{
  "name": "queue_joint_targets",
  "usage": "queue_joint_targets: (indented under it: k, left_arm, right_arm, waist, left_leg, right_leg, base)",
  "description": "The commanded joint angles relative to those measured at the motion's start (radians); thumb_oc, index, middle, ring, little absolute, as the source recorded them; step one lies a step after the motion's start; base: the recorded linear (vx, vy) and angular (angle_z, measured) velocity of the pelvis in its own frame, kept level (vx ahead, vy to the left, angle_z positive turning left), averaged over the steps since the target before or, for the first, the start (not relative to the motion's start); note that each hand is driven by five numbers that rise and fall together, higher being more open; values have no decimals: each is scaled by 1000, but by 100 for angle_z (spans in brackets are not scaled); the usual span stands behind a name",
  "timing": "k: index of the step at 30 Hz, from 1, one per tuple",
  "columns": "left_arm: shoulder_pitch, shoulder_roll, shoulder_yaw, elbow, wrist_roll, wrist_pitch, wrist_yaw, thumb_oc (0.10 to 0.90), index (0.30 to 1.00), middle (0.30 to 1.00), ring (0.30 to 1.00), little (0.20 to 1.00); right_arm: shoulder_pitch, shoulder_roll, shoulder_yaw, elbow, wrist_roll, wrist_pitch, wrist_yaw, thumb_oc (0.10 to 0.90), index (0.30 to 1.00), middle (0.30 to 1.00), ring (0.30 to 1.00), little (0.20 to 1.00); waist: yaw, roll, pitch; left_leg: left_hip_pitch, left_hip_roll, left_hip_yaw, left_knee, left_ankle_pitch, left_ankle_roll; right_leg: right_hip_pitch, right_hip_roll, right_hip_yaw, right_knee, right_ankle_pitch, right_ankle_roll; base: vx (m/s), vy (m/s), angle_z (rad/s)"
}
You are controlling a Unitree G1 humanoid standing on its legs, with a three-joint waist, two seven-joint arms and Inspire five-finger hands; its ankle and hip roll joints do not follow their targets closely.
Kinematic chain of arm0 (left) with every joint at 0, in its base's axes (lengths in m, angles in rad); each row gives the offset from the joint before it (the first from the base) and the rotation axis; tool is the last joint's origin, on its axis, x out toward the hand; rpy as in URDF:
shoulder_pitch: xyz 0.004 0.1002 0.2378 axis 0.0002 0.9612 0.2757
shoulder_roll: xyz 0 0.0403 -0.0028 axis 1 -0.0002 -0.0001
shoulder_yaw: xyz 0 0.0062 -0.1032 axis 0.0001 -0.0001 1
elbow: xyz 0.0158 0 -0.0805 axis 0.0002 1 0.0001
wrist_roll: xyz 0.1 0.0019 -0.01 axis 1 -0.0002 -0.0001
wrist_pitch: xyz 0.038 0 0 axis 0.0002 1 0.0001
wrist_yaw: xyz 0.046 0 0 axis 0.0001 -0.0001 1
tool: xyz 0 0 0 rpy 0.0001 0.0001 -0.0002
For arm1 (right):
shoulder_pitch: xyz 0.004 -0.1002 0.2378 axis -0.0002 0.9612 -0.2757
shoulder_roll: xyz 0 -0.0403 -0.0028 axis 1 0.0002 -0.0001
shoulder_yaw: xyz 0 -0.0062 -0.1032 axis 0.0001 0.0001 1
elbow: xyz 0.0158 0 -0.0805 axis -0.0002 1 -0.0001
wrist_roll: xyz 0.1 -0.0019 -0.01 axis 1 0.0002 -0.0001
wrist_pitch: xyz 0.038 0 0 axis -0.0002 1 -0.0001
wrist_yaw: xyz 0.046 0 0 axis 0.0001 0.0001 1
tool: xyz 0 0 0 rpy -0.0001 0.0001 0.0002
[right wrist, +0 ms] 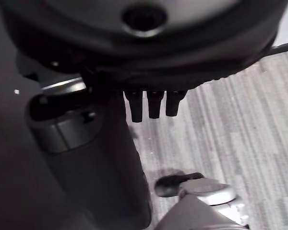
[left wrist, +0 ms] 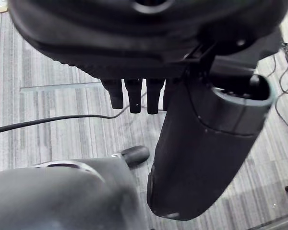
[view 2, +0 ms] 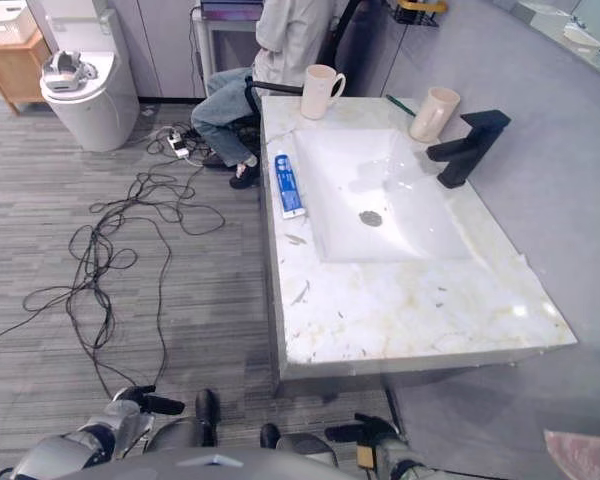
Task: Organize the bathroom.
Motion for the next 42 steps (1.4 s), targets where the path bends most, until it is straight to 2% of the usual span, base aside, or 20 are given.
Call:
queue_joint_targets:
  k: [1, 5, 8, 10, 13, 14, 15, 18, 19, 21, 24, 25, 27, 30, 32, 34, 35, 38, 40, 42]
  left_arm:
    - [44, 25, 11, 36, 5, -12, 36, 800, 900, 900, 900, 900]
    - [59, 26, 24, 35, 5, -15, 41, 800, 900, 900, 900, 900]
    - [55, 21, 10, 31, 3, -14, 37, 800, 900, 900, 900, 900]
    - [45, 16, -4, 32, -5, -8, 23, 800, 900, 900, 900, 900]
    - [35, 9, -13, 37, 1, 21, 14, 800, 900, 900, 900, 900]
    - [34, 8, -16, 38, 4, 26, 11, 800, 900, 900, 900, 900]
    - [39, 5, -25, 45, 2, 24, 5, 800, 900, 900, 900, 900]
    - [55, 8, -38, 49, 12, 9, -2, 800, 900, 900, 900, 900]
    - [62, 14, -39, 47, 27, -1, -7, 800, 900, 900, 900, 900]
    - [67, 25, -42, 38, 37, -13, -13, 800, 900, 900, 900, 900]
    - [58, 38, -49, 19, 45, -26, -13, 800, 900, 900, 900, 900]
    - [51, 35, -51, 12, 57, -26, 1, 800, 900, 900, 900, 900]
    - [46, 30, -53, 8, 63, -24, 21, 800, 900, 900, 900, 900]
    - [41, 31, -54, -3, 65, -21, 45, 800, 900, 900, 900, 900]
    - [17, 28, -61, 2, 56, -19, 52, 800, 900, 900, 900, 900]
    - [22, 23, -39, 9, 61, -36, 30, 800, 900, 900, 900, 900]
    - [21, 17, -33, 19, 125, -53, 27, 800, 900, 900, 900, 900]
    - [28, 10, -26, 23, 57, -88, 41, 800, 900, 900, 900, 900]
    - [51, 11, 5, 12, 46, -87, 37, 800, 900, 900, 900, 900]
    - [81, 12, 9, 18, 15, -96, 51, 800, 900, 900, 900, 900]
  right_arm:
    - [27, -23, -9, -13, -9, -32, -13, 800, 900, 900, 900, 900]
    - [34, -30, -16, -2, 15, -52, -46, 800, 900, 900, 900, 900]
    - [16, -35, -16, 0, 60, -59, -68, 800, 900, 900, 900, 900]
    - [2, -34, -29, 0, 93, -64, -89, 800, 900, 900, 900, 900]
    - [-2, -23, -37, -9, 96, -62, -117, 800, 900, 900, 900, 900]
    - [-3, -21, -39, -8, 104, -66, -118, 800, 900, 900, 900, 900]
    - [-4, -17, -47, -16, 100, -67, -107, 800, 900, 900, 900, 900]
    - [9, -21, -47, -26, 94, -80, -92, 800, 900, 900, 900, 900]
    - [13, -25, -50, -28, 69, -85, -77, 800, 900, 900, 900, 900]
    - [15, -23, -44, -26, 51, -99, -63, 800, 900, 900, 900, 900]
    - [10, -5, -35, -32, 57, -123, -63, 800, 900, 900, 900, 900]
    - [7, -4, -25, -42, 54, -118, -62, 800, 900, 900, 900, 900]
    - [6, -4, -18, -49, 55, -105, -55, 800, 900, 900, 900, 900]
    - [18, -16, -13, -45, 43, -74, -35, 800, 900, 900, 900, 900]
    - [37, -28, -21, -29, 94, -51, -35, 800, 900, 900, 900, 900]
    - [56, -37, -41, -15, 119, -42, -40, 800, 900, 900, 900, 900]
    - [65, -41, -55, -7, 125, -36, -39, 800, 900, 900, 900, 900]
    - [71, -46, -64, -3, 110, -34, -32, 800, 900, 900, 900, 900]
    - [62, -41, -69, 1, 127, -38, -43, 800, 900, 900, 900, 900]
    - [43, -34, -73, 21, 100, -50, -38, 800, 900, 900, 900, 900]
  waist:
    - [-14, 3, -13]
    - [-39, 20, -23]
    - [-50, 50, -14]
    - [-59, 75, -2]
    - [-61, 88, 0]
    - [-62, 87, 0]
    - [-67, 93, 6]
    - [-76, 117, 16]
    - [-84, 125, 20]
    - [-98, 129, 18]
    - [-118, 106, 9]
    - [-124, 86, 12]
    - [-125, 64, 12]
    - [-131, 36, 24]
    - [-148, 41, 2]
    - [-155, 57, -19]
    - [-157, 56, -23]
    - [-142, 41, -18]
    - [-119, 32, -14]
    - [-104, 31, -15]
  left_leg:
    - [40, 57, -64, -82, 93, 15]
    - [101, 154, -117, -27, 86, -5]
    - [150, 137, -161, -33, 51, -8]
    - [169, 114, -148, -45, 32, -8]
    - [172, 74, -134, -73, 26, 10]
    - [174, 65, -132, -78, 25, 13]
    - [188, 30, -126, -95, 16, 33]
    - [216, -3, -103, -114, -2, 59]
    - [227, -9, -98, -118, -9, 65]
    - [234, -17, -94, -127, -9, 69]
    - [246, -54, -87, -137, -26, 75]
    - [256, -82, -75, -137, -44, 79]
    - [266, -112, -52, -137, -62, 80]
    - [322, -157, -34, -137, -107, 81]
    - [367, -179, -73, -115, -129, 87]
    - [376, -175, -80, -35, -121, 57]
    - [304, -161, -32, 181, -20, 13]
    - [184, -141, 9, 366, 18, -12]
    - [104, -79, 33, 385, -3, 9]
    - [103, -45, 22, 278, -41, 43]
  right_leg:
    - [-38, 16, 47, 32, 31, 78]
    - [-57, -36, 69, 88, 12, 90]
    - [-111, -57, 90, 155, 1, 112]
    - [-139, -78, 85, 199, -12, 135]
    - [-160, -119, 76, 254, -6, 166]
    - [-174, -126, 74, 279, 13, 177]
    - [-237, -147, 71, 407, 94, 197]
    - [-330, -167, 76, 587, 200, 166]
    - [-350, -149, 92, 609, 210, 157]
    - [-355, -108, 104, 578, 199, 154]
    - [-330, -58, 89, 365, 157, 167]
    - [-330, -51, 43, 203, 153, 170]
    - [-350, -41, -30, 97, 196, 181]
    - [-415, -7, -143, 72, 286, 193]
    - [-388, 25, -97, 67, 259, 141]
    - [-347, 33, -109, 80, 215, 109]
    - [-291, 24, -102, 60, 190, 87]
    - [-224, -2, -84, 47, 164, 74]
    - [-169, -11, -42, 46, 127, 69]
    - [-158, -8, -1, 59, 100, 69]
  base:
    - [248, 269, -25]
    - [164, 363, -54]
    - [70, 474, -37]
    - [79, 558, -12]
    - [77, 498, -2]
    - [65, 380, -11]
    - [70, 357, -8]
    - [189, 464, -17]
    - [224, 285, -5]
    - [242, 196, 5]
    - [293, 146, 12]
    - [266, 134, 5]
    - [288, 109, -4]
    - [322, 64, -32]
    - [481, 91, -20]
    - [365, 104, 46]
    - [216, 61, 57]
    - [227, 69, 22]
    - [308, 180, -61]
    - [278, 275, -90]
